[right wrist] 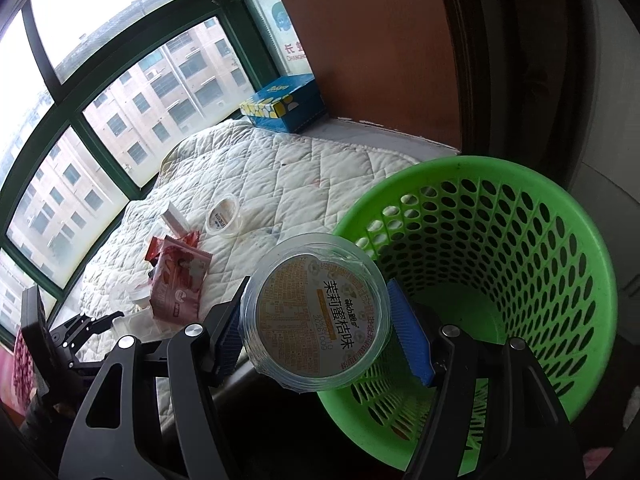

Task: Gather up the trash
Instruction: 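Carry the cup toward the green basket with the right tool while the left tool grasps the clear plastic box, then open both tools over the green basket, dropping the cup and box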

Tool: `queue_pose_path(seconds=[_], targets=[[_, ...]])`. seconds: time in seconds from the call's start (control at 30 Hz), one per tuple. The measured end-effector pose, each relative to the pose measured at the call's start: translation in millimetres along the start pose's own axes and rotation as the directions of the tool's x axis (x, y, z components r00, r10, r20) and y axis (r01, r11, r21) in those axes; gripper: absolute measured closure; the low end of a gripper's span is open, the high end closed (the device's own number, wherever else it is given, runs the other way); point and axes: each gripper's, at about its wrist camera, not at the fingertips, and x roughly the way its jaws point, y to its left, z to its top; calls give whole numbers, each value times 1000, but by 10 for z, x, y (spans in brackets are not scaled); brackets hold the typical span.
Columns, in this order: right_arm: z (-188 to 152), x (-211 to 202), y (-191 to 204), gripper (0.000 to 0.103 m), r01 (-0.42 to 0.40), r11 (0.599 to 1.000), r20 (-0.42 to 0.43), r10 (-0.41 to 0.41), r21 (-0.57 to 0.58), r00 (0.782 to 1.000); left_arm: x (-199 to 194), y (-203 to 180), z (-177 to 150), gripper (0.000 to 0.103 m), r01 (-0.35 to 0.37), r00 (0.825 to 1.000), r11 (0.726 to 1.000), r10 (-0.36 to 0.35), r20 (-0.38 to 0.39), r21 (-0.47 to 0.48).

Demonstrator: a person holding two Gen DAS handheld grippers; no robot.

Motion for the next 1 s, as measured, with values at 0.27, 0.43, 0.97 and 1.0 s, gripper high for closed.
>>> queue_pose_path(seconds=[0.27, 0.43, 0.97, 1.0], targets=[[17, -86, -143, 30, 56, 998, 33, -56, 13, 998, -420, 76, 35, 49, 85, 994, 990, -76, 80, -114], [32, -175, -237, 25, 80, 996, 60, -82, 30, 995, -654, 20, 219, 48, 145, 980, 980, -124, 153, -138], [-15, -589, -564, 17, 160, 985, 119, -166, 62, 979, -336, -783, 1222, 48, 339, 922, 939, -317, 221, -66], [-23, -616, -591, 17, 173, 983, 121, -180, 64, 976, -284, -846, 1291, 48, 347, 921, 936, -327, 213, -63]])
